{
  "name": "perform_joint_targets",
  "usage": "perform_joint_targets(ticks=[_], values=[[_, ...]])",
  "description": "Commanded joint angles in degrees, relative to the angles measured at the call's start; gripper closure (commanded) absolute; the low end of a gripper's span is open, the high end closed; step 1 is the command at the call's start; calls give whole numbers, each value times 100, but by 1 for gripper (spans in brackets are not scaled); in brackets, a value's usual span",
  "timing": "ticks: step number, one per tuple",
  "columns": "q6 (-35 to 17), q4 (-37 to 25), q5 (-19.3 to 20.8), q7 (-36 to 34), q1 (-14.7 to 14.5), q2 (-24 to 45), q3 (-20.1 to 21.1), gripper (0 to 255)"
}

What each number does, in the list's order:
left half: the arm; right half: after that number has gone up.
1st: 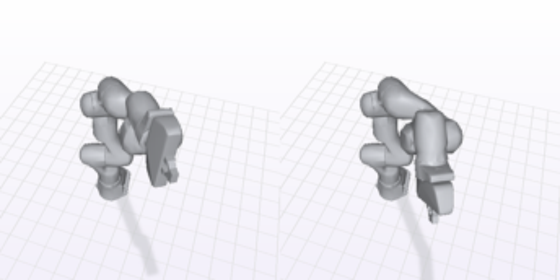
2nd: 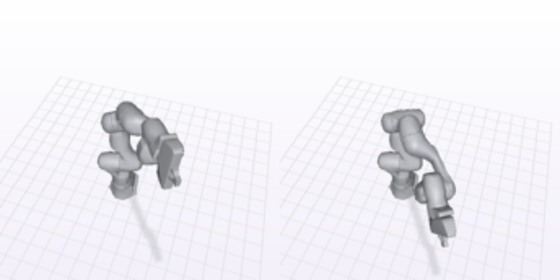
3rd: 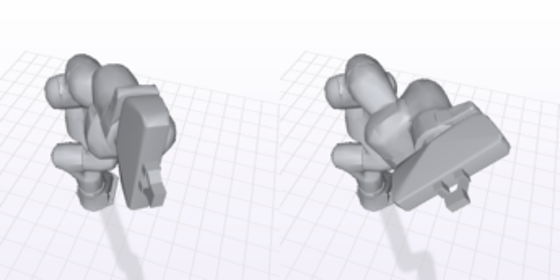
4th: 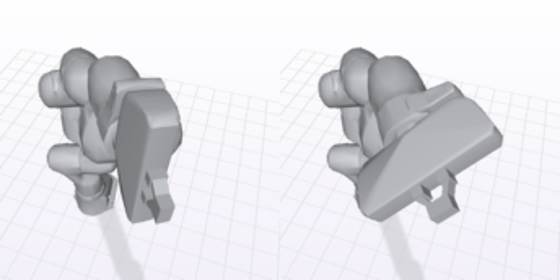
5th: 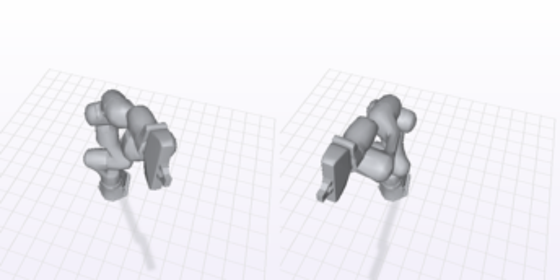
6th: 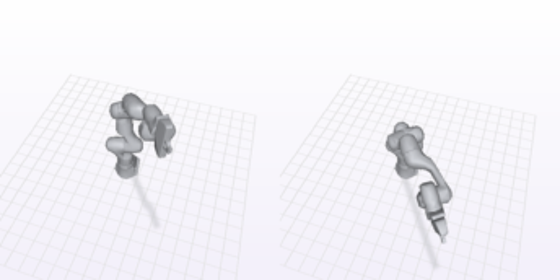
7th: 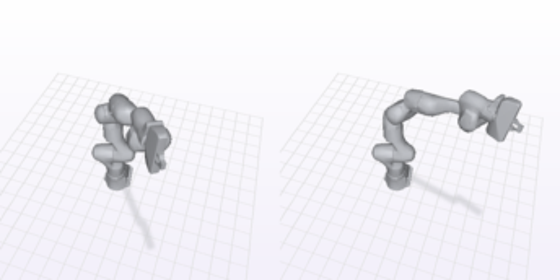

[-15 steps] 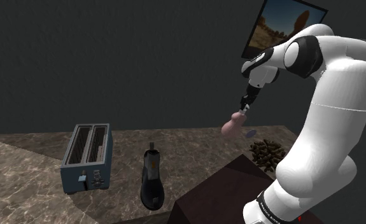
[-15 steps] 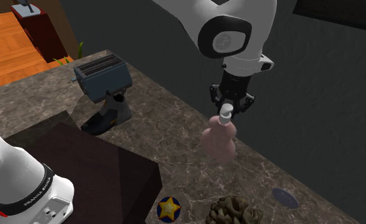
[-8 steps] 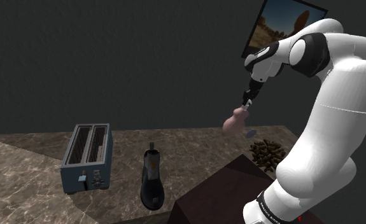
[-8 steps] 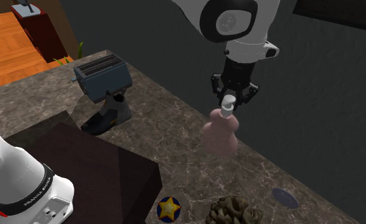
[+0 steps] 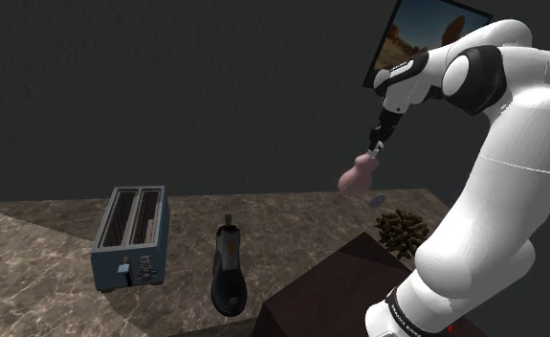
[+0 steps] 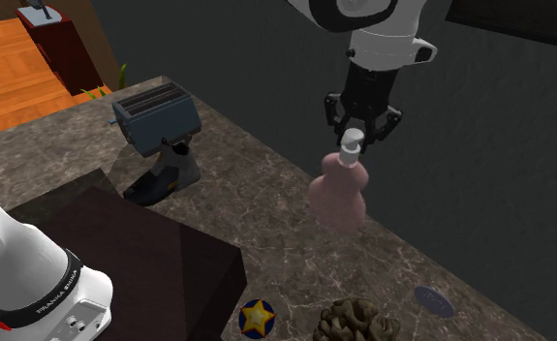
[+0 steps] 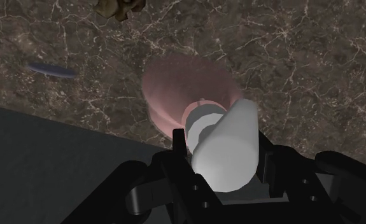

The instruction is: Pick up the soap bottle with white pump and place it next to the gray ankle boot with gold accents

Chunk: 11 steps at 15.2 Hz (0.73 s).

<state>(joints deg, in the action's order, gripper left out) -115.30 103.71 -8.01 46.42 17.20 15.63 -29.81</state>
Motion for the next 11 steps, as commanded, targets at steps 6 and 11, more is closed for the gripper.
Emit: perform_joint_targets(ticks=[6, 11], values=[[474, -336, 107, -78, -25, -167, -32, 255], [831, -623, 161, -114, -28, -250, -50, 255]])
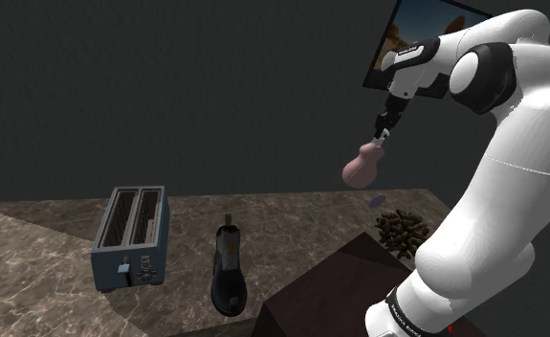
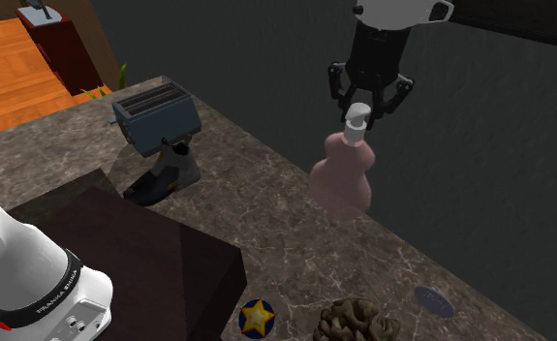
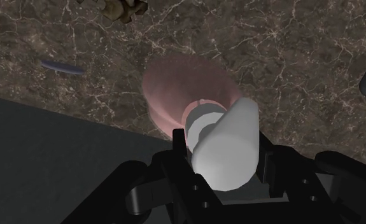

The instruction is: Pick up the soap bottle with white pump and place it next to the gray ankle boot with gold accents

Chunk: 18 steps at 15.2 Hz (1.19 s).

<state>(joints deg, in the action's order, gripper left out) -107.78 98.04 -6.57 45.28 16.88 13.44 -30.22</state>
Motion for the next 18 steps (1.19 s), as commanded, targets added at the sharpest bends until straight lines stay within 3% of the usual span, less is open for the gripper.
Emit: perform_joint_targets(ticks=[1, 18], values=[[151, -118, 26, -5, 4, -44, -12, 255], [1467, -1446, 40, -26, 86, -34, -54, 255]])
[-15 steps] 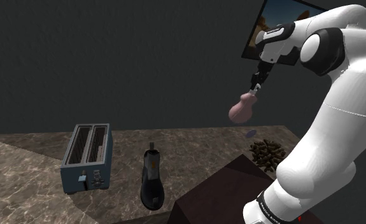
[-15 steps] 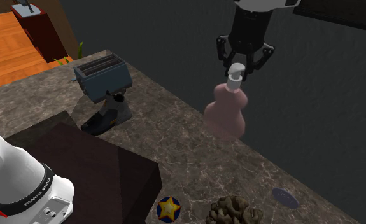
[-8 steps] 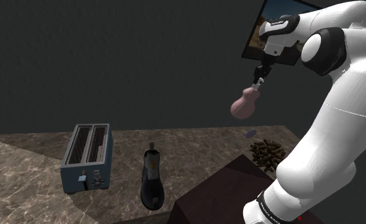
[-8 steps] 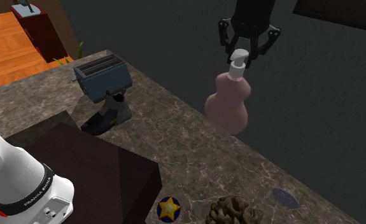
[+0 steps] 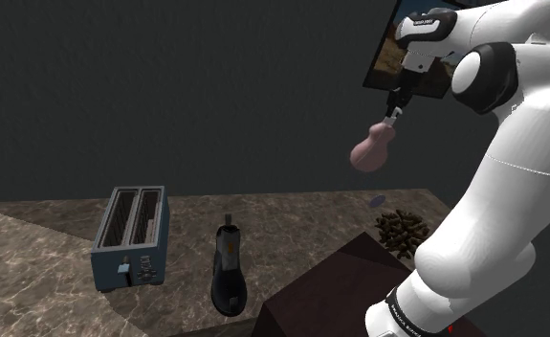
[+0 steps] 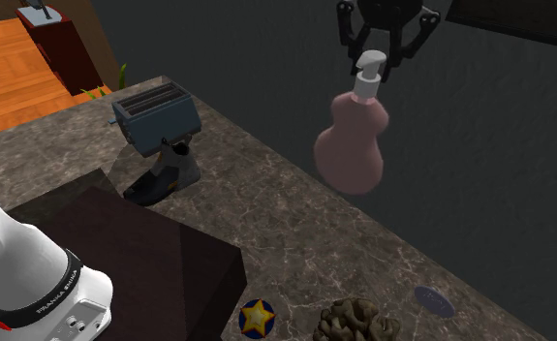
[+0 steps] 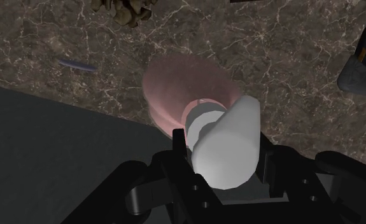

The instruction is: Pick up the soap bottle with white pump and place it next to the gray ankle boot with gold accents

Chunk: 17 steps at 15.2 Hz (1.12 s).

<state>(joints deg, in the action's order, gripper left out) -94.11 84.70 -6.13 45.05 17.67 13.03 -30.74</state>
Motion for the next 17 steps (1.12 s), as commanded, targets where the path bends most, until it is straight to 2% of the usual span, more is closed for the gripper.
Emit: perform_joint_targets(ticks=[1, 3, 9, 17], values=[[184, -209, -11, 0, 18, 23, -5, 255], [349, -406, -29, 7, 41, 59, -10, 255], [10, 968, 559, -931, -647, -1140, 290, 255], [-138, 2213, 963, -2205, -1165, -2321, 966, 255]])
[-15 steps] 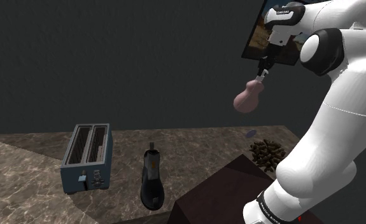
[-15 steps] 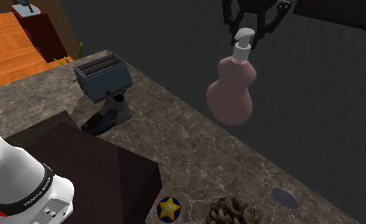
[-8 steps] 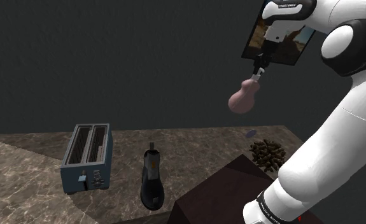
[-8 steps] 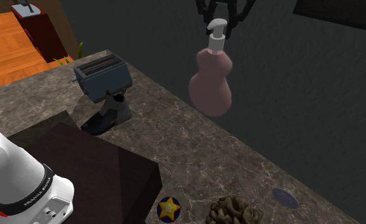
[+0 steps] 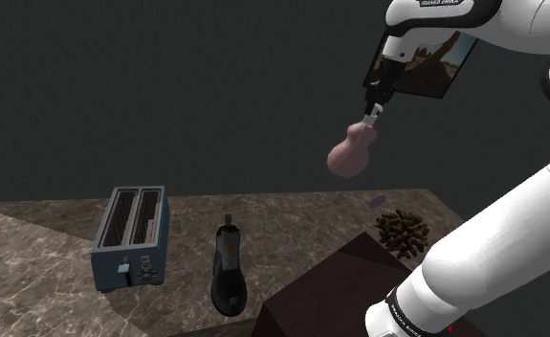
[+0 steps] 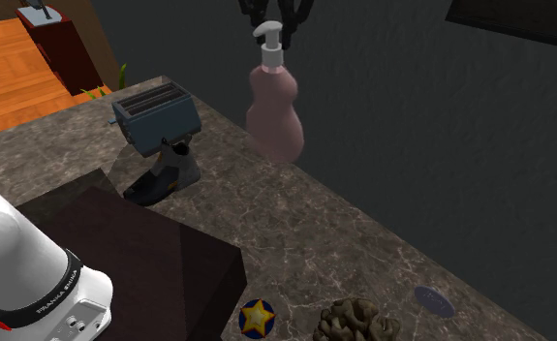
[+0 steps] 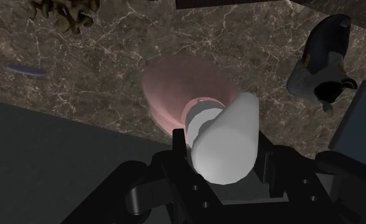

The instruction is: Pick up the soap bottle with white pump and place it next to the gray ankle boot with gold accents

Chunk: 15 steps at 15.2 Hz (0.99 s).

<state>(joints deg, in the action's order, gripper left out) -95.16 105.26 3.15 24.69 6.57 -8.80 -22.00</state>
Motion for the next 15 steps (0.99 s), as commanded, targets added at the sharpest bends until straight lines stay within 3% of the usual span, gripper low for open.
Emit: perform_joint_targets(ticks=[1, 13, 15], values=[[-38, 277, 53, -322, -106, -253, 184, 255], [-40, 1194, -96, -2069, -694, -1137, 1347, 255], [-117, 1297, -111, -2140, -718, -1162, 1395, 255]])
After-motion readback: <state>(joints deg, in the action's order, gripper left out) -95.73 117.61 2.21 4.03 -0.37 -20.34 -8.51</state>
